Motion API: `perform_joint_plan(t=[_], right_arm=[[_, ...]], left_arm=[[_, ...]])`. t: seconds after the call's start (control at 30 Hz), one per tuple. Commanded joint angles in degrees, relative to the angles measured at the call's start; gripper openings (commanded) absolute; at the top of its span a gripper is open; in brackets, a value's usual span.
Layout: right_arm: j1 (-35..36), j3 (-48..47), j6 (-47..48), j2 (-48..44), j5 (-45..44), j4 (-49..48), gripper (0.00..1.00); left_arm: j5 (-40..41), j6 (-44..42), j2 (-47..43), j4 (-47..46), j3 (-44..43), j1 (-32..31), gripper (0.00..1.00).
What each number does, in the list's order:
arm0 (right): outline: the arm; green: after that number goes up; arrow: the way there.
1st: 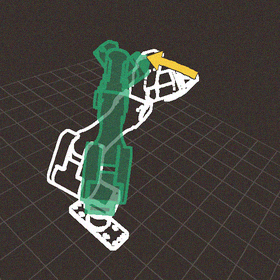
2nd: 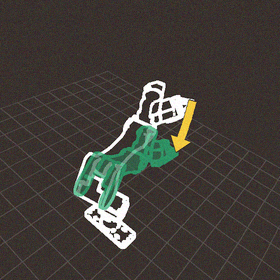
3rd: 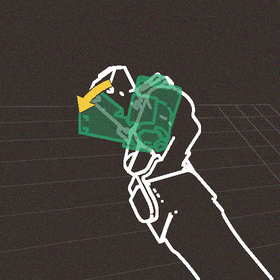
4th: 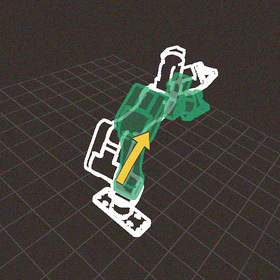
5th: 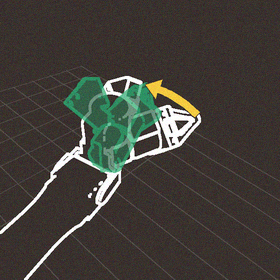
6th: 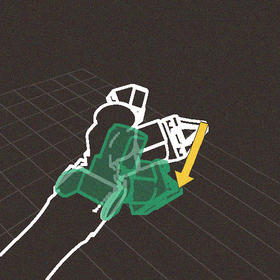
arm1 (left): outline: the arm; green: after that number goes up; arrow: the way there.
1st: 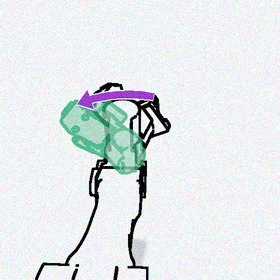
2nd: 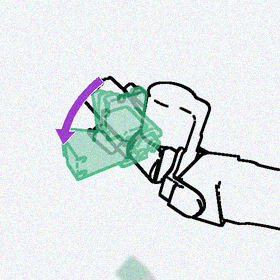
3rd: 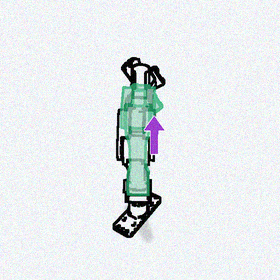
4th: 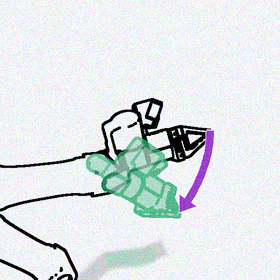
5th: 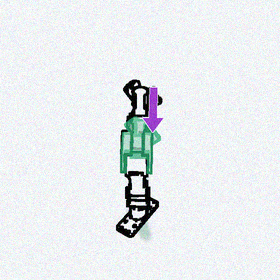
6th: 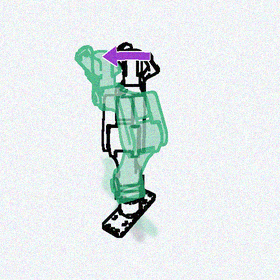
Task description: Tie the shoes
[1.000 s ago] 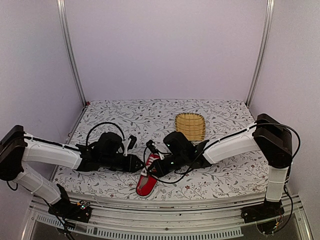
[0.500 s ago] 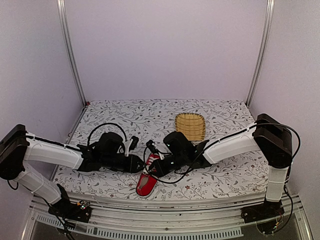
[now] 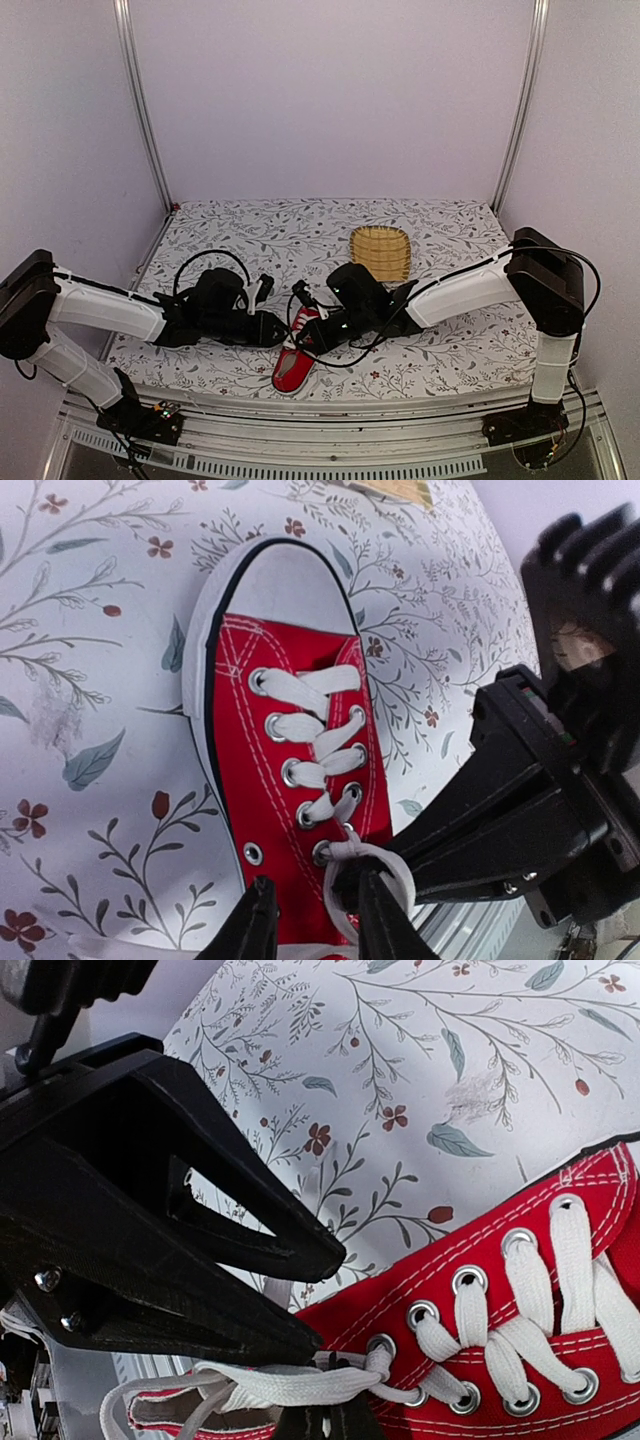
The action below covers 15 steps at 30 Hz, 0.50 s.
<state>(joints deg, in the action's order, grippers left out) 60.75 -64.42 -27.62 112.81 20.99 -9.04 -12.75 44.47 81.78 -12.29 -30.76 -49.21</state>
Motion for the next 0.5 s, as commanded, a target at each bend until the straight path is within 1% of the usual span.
perform_joint_plan(t=[0.0, 0.27, 0.47], right_arm=[[0.2, 0.1, 0.0, 1.6, 0.7, -0.9, 0.02], [0.2, 0.0, -0.1, 1.9, 0.9, -0.9, 0.02], [0.2, 0.0, 0.0, 2.0, 0.9, -0.9, 0.02]], left_arm=[[0.7, 0.9, -0.3, -2.5, 0.7, 0.8, 0.29], [1.0, 1.3, -0.9, -3.8, 1.2, 0.8, 0.33], [-1.3, 1.4, -0.5, -5.9, 2.0, 0.7, 0.34]])
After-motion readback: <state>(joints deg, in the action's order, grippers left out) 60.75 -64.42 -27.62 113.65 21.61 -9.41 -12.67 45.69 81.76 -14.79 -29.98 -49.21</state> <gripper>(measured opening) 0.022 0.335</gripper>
